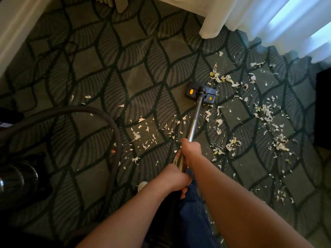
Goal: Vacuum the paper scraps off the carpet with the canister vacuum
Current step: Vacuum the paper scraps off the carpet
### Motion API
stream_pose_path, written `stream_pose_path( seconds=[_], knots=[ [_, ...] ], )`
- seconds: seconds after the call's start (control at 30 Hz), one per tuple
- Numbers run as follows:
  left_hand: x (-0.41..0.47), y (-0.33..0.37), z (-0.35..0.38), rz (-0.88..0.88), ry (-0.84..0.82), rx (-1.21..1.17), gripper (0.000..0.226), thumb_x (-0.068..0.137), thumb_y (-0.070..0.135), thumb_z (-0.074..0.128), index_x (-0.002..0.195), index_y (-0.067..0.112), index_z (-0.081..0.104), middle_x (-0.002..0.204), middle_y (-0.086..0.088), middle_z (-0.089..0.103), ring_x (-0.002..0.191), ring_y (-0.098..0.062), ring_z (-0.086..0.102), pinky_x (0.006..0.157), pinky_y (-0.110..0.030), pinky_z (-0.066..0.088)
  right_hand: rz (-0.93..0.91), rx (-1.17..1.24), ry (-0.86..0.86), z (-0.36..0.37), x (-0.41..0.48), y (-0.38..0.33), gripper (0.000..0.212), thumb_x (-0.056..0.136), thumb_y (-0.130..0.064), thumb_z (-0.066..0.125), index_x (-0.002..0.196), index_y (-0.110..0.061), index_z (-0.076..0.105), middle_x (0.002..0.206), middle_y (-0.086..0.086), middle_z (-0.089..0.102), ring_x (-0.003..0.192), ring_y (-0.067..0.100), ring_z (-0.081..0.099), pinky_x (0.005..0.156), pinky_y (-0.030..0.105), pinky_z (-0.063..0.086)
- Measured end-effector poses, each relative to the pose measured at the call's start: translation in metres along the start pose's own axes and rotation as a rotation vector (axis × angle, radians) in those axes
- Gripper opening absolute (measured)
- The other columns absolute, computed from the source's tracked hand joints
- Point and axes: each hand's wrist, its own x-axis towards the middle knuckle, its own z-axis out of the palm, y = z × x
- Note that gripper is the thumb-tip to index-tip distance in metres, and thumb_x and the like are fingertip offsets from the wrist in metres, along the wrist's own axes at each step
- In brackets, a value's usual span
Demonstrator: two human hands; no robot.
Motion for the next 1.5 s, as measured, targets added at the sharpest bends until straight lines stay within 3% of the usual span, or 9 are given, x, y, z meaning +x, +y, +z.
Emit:
stream_pose_path(
  seconds=[0.2,0.4,0.5,0.6,0.77,1.0,1.27,1.5],
  knots=[
    [-0.009,-0.014,0.009,-0.023,0.006,0.028,0.01,0.092,0.012,0.053,0.084,0.006,0.056,0.056,-0.007,0.05,0.044,-0.017,0.048,0.044,-0.022,0.043,0.02,-0.022,-0.012,-0.007,-0.018,0.012,0.033,0.099,-0.027,0.05,0.118,-0.001,0.058,0.073,0.004,0.059,0.056,0.014,0.055,0.044,0.023,0.038],
    [-0.014,-0.03,0.028,-0.039,0.045,0.075,0.017,0.092,0.016,0.054,0.095,0.001,0.061,0.059,-0.008,0.055,0.049,-0.019,0.054,0.055,-0.031,0.051,0.033,-0.027,-0.036,-0.017,-0.027,0.031,0.038,0.102,-0.028,0.048,0.128,0.0,0.051,0.077,0.005,0.055,0.06,0.013,0.053,0.044,0.022,0.037],
    [-0.017,-0.034,0.036,-0.047,0.087,0.095,0.02,0.093,0.021,0.055,0.096,0.003,0.06,0.062,-0.007,0.056,0.051,-0.018,0.055,0.054,-0.029,0.052,0.043,-0.018,-0.047,-0.022,-0.028,0.041,0.037,0.102,-0.029,0.048,0.124,-0.001,0.052,0.076,0.005,0.057,0.059,0.013,0.055,0.045,0.022,0.04],
    [-0.016,-0.034,0.045,-0.045,0.081,0.085,0.011,0.09,0.014,0.055,0.093,0.005,0.061,0.06,-0.005,0.057,0.048,-0.017,0.055,0.051,-0.024,0.049,0.05,0.015,-0.053,-0.027,-0.024,0.046,0.035,0.1,-0.03,0.052,0.119,0.0,0.054,0.076,0.007,0.059,0.06,0.017,0.058,0.052,0.026,0.048],
    [-0.02,-0.026,0.063,-0.065,0.038,0.014,0.011,0.087,0.007,0.05,0.091,0.002,0.059,0.058,-0.008,0.053,0.046,-0.02,0.052,0.05,-0.025,0.048,0.049,-0.007,-0.06,-0.048,-0.022,0.046,0.028,0.099,-0.03,0.054,0.106,-0.003,0.054,0.074,0.007,0.06,0.059,0.017,0.058,0.051,0.028,0.046],
    [-0.023,-0.015,0.1,-0.069,0.033,-0.04,0.004,0.088,0.005,0.05,0.089,0.004,0.054,0.059,-0.008,0.053,0.045,-0.018,0.051,0.046,-0.024,0.046,0.058,-0.003,-0.092,-0.08,-0.017,0.055,0.028,0.098,-0.027,0.055,0.109,-0.001,0.053,0.072,0.009,0.059,0.055,0.018,0.057,0.052,0.029,0.049],
    [-0.026,-0.054,0.106,-0.081,0.022,-0.056,0.019,0.091,0.009,0.053,0.108,0.001,0.057,0.064,-0.005,0.052,0.049,-0.014,0.05,0.043,-0.023,0.045,0.083,0.03,-0.082,-0.07,-0.027,0.092,0.026,0.099,-0.025,0.052,0.109,-0.001,0.054,0.074,0.009,0.058,0.056,0.017,0.056,0.055,0.028,0.051],
    [-0.032,-0.114,0.084,-0.046,0.048,0.032,0.014,0.09,0.013,0.054,0.097,0.001,0.058,0.055,-0.007,0.051,0.042,-0.017,0.048,0.046,-0.026,0.045,0.114,0.094,-0.072,-0.027,-0.052,0.132,0.032,0.097,-0.028,0.053,0.11,0.002,0.056,0.074,0.01,0.058,0.057,0.021,0.058,0.056,0.032,0.05]
  ],
)
